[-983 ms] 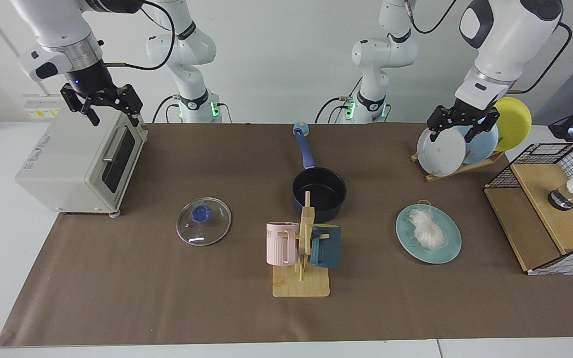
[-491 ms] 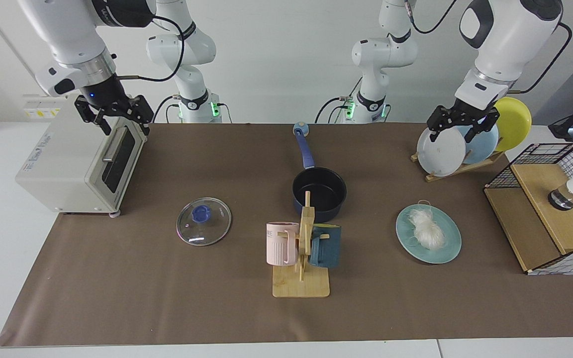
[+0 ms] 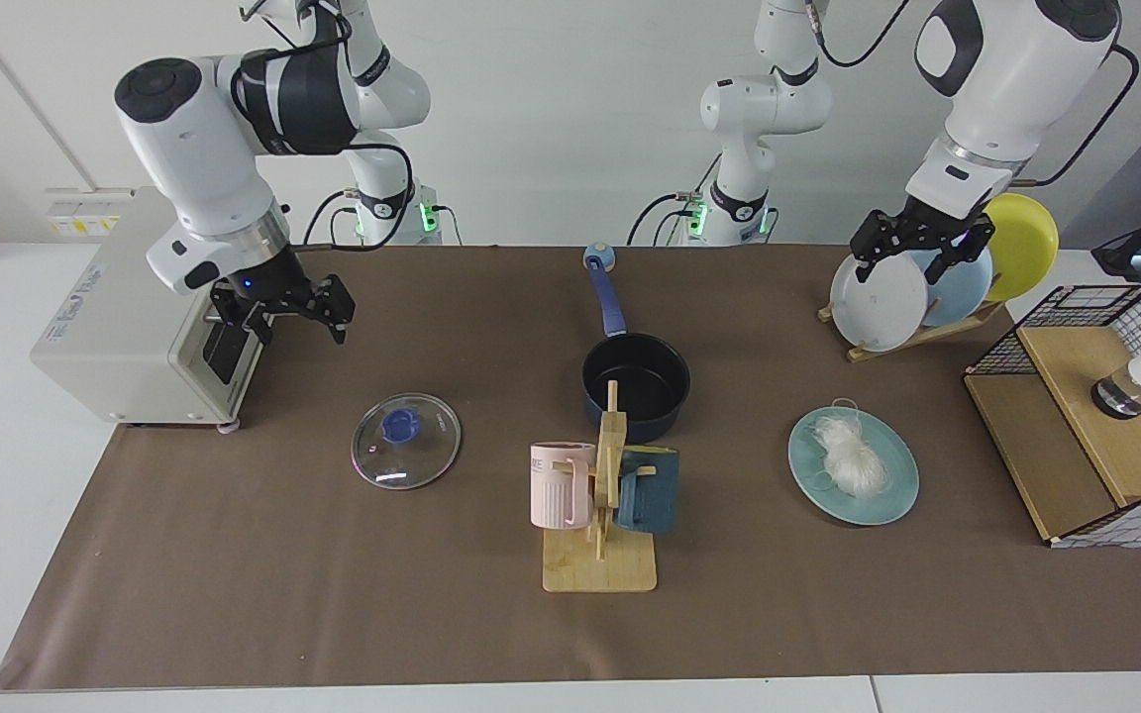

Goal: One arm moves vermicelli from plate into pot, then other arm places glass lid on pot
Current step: 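Reach the left gripper to the vermicelli while the right gripper reaches the lid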

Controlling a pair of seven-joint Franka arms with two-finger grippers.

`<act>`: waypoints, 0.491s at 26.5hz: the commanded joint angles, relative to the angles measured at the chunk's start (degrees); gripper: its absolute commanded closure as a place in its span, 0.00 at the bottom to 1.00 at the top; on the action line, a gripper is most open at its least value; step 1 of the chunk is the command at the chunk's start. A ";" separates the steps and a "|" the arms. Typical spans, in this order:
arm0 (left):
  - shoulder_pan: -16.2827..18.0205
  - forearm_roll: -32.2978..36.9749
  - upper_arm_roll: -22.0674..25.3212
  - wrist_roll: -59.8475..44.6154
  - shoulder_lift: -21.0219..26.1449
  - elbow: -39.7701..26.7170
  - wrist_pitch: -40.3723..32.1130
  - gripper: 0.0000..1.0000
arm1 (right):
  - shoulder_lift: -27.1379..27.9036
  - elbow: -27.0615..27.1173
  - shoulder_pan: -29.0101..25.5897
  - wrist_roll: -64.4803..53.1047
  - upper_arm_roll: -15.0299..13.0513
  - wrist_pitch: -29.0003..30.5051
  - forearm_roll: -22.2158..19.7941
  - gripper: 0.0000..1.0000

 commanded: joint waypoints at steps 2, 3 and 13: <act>0.00 0.21 0.69 -5.95 2.01 0.01 7.32 0.00 | 3.23 -1.21 1.13 6.19 2.07 4.94 0.97 0.00; 0.09 0.21 0.69 -7.88 2.88 0.10 9.08 0.00 | 3.32 -1.99 1.57 7.25 2.07 6.08 0.97 0.00; 0.27 0.30 0.69 -19.41 15.89 4.41 19.11 0.00 | 3.41 -14.56 2.19 8.75 2.60 20.05 0.88 0.00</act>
